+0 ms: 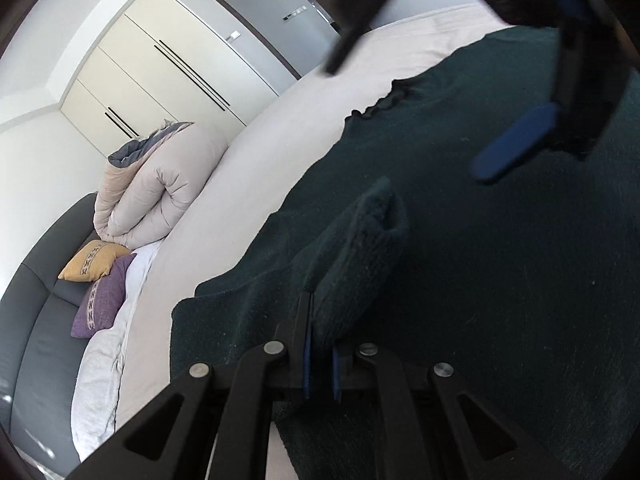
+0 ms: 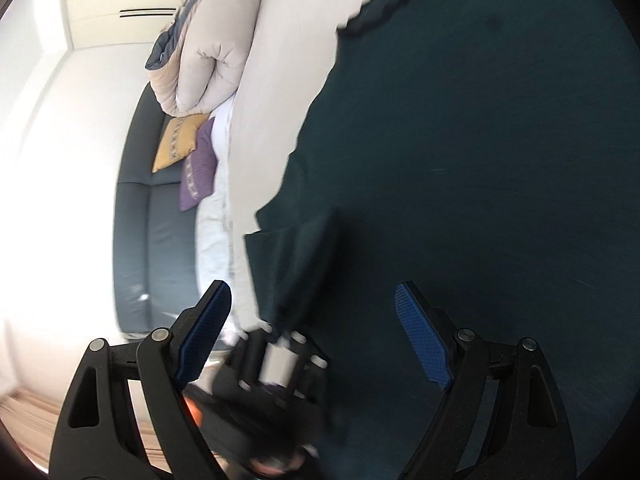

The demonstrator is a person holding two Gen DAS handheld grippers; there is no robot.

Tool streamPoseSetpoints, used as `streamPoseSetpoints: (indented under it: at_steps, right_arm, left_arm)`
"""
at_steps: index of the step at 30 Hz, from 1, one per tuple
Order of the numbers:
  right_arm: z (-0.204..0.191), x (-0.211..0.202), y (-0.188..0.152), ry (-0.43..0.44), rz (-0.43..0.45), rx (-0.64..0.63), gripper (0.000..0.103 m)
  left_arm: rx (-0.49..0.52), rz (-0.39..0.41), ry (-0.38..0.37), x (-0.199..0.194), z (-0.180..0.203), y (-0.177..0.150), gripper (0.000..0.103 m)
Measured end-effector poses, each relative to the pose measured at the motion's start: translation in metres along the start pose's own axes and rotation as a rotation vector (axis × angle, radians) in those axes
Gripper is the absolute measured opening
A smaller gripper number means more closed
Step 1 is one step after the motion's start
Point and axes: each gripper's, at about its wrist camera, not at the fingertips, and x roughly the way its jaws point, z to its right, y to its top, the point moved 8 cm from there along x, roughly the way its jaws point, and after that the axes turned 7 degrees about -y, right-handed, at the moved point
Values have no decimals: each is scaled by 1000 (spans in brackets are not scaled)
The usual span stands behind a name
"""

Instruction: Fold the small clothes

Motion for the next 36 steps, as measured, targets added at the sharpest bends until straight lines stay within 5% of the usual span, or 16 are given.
streamPoseSetpoints:
  at_steps: [4,11,13,14,15,18,23,29,31,36]
  right_arm:
    - [-2,45,15,-16,-76,-7,82]
    - [-8,106,20,-84,-146,-111,26]
    - [-8,111,22,-115,-126,-139,12]
    - [-9,110,25,-126,-111,-148,8]
    - [-10,106,27,-140,-87,-157,8]
    - [-17,78,41,-184,-10,-189,7]
    - [-16,12,73,-315,117,-246,7]
    - [16,-21,113,-450,196,-235,7]
    - [25,-28,123,-465,213,-215,7]
    - [36,-32,143,-487,238,-176,7]
  left_arm:
    - [-4,9,3,-2,2,1,7]
    - [-48,15,-20,-4,-1,1,11]
    - [-69,11,-36,-4,-3,1,22]
    - [-91,12,-48,-6,-5,1,40]
    - [-113,16,-62,-9,-9,0,56]
    - [-180,47,-97,-24,-18,0,77]
    - [-425,79,-251,-38,-50,-9,76]
    - [-874,19,-377,-12,-119,-46,38]
    - [-919,11,-363,-5,-134,-50,28]
    - [-889,32,-351,3,-145,-28,26]
